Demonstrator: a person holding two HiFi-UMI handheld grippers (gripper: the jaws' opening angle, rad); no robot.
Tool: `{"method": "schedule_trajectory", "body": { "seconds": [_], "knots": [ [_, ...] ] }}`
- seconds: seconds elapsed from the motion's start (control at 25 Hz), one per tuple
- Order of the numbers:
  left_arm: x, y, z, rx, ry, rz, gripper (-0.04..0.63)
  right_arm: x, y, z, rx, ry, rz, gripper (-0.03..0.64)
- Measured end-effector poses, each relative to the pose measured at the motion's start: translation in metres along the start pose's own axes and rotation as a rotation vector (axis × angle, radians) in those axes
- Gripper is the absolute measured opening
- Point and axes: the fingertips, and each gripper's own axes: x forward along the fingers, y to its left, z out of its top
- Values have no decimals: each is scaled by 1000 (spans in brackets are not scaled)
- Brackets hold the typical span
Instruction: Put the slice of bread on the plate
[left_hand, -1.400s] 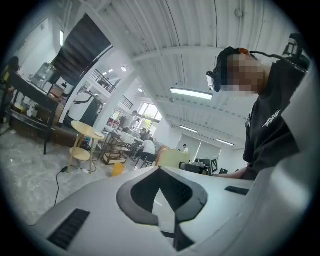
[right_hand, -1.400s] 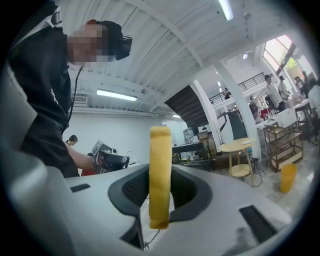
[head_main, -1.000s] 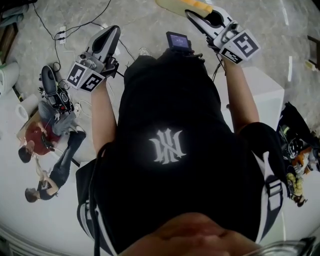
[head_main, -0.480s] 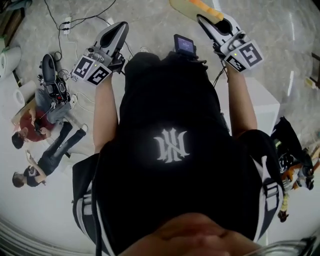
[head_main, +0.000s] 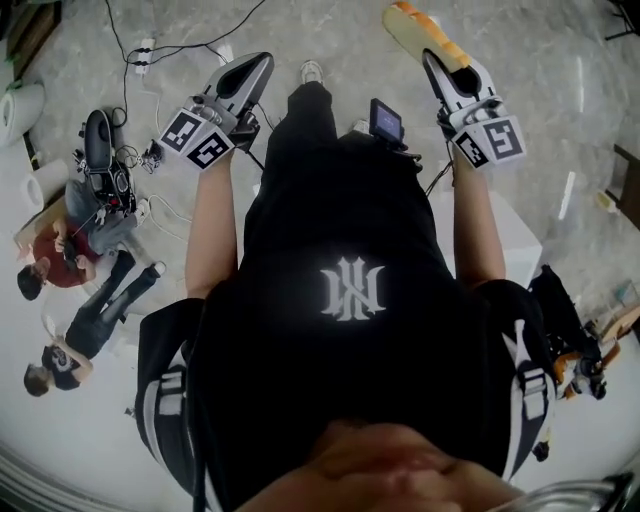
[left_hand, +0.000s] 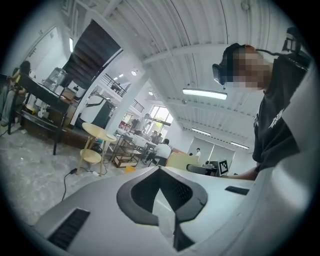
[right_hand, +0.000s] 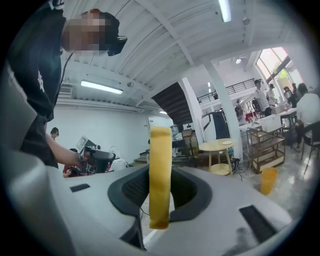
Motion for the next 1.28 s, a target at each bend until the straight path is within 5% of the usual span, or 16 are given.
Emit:
{"method": "schedule_trajectory", "body": {
  "seconds": [0.36,0.8,1.04,1.28],
  "knots": [
    [77,113,95,15,-85,-88,12,108,-60,73,-63,15,-49,89],
    [140,229,148,24,-4,-160,12,206,-125,112,-36,-64,-146,91],
    [217,255,151,44,60,-173,12,224,-215,113,10,-108,-222,90],
    [319,285,199,43,66,-140,12,266,-332,141,49,-133,-210,90]
  ]
}}
